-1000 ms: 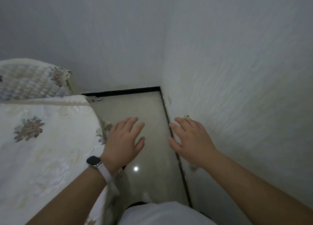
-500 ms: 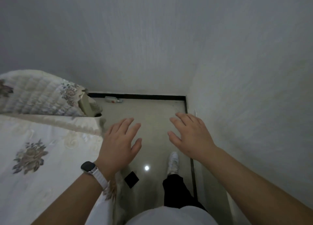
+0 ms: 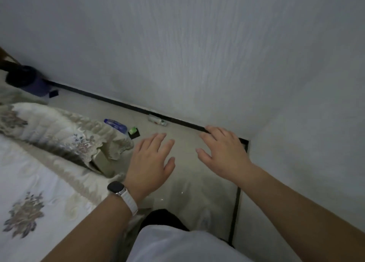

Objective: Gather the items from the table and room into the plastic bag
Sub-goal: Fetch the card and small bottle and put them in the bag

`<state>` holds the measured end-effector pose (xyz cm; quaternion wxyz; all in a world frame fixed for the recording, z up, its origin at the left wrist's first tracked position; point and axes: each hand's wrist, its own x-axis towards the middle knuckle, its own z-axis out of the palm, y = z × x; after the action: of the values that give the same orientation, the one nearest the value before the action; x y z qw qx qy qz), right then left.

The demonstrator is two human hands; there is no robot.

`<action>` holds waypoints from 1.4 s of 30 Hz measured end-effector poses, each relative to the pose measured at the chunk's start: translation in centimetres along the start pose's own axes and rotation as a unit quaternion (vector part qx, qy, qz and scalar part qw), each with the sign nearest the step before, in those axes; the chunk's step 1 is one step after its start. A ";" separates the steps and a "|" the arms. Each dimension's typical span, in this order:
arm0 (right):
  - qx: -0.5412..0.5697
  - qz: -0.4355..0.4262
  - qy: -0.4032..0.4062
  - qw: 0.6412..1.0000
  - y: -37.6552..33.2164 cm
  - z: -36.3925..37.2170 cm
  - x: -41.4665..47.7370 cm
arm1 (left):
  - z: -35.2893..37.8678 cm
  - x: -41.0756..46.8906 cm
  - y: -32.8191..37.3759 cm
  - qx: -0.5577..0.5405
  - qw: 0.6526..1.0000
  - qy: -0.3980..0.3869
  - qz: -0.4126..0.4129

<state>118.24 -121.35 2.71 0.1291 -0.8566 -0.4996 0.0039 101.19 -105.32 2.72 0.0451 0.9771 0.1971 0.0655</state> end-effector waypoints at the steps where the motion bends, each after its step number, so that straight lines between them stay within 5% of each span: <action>1: -0.001 -0.014 0.001 1.000 0.3 0.1 1.5 | 0.1 1.1 -0.7 0.000 1.000 0.003 -0.008; 12: -0.048 -0.062 -0.077 0.994 1.6 3.5 19.3 | 4.8 15.2 -11.1 -0.057 0.991 -0.005 -0.122; 19: -0.051 -0.089 -0.058 0.993 0.6 3.6 32.3 | 3.3 24.3 -19.5 -0.072 0.986 0.045 -0.143; 42: 0.057 -0.311 -0.135 0.939 -6.0 19.8 64.0 | 7.9 35.8 -40.1 0.015 0.951 0.023 -0.307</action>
<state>142.49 -59.38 -7.26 0.1043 -0.6413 -0.7525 0.1078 119.83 -54.98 -5.71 0.0439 0.8684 0.4892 0.0684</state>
